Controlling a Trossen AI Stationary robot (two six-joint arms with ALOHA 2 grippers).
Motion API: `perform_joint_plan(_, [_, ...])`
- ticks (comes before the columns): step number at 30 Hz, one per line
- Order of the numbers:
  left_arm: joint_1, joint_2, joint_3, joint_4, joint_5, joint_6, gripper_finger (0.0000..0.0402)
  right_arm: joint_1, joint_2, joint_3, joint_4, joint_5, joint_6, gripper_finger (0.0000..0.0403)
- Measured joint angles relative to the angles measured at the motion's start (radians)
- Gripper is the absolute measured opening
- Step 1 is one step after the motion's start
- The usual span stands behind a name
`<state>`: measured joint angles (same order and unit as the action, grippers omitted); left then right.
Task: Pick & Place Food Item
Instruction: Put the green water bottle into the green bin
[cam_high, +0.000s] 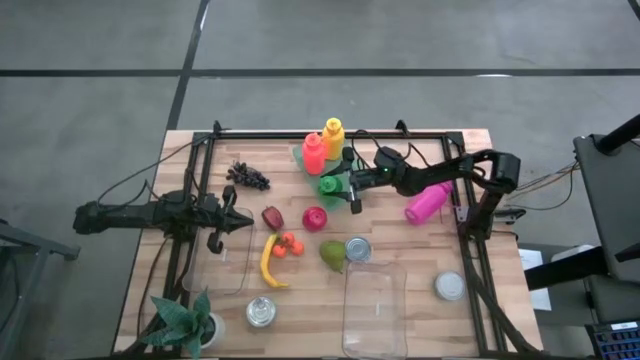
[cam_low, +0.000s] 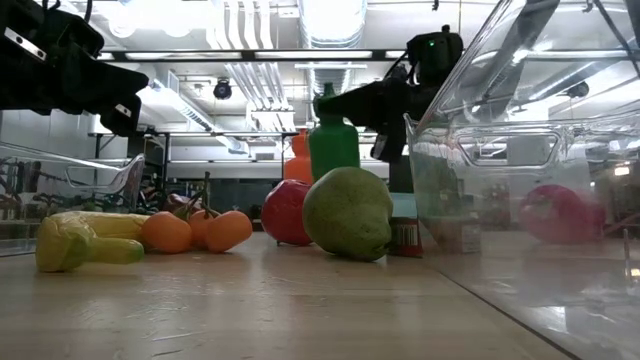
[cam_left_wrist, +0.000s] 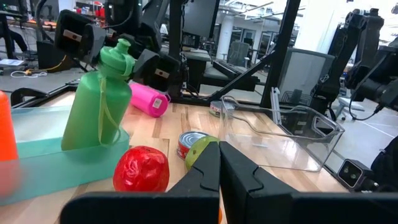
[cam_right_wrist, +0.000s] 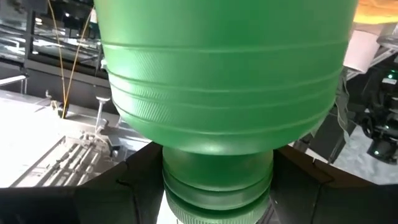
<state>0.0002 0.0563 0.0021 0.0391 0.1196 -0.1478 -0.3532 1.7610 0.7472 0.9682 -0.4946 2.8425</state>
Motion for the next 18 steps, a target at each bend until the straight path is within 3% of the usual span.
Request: perform_joint_plan(18, [0.000, 0.000, 0.000, 0.000, 0.000, 0.000, 0.0001, -0.007, 0.017, -0.009, 0.000, -0.007, -0.024, 0.0224])
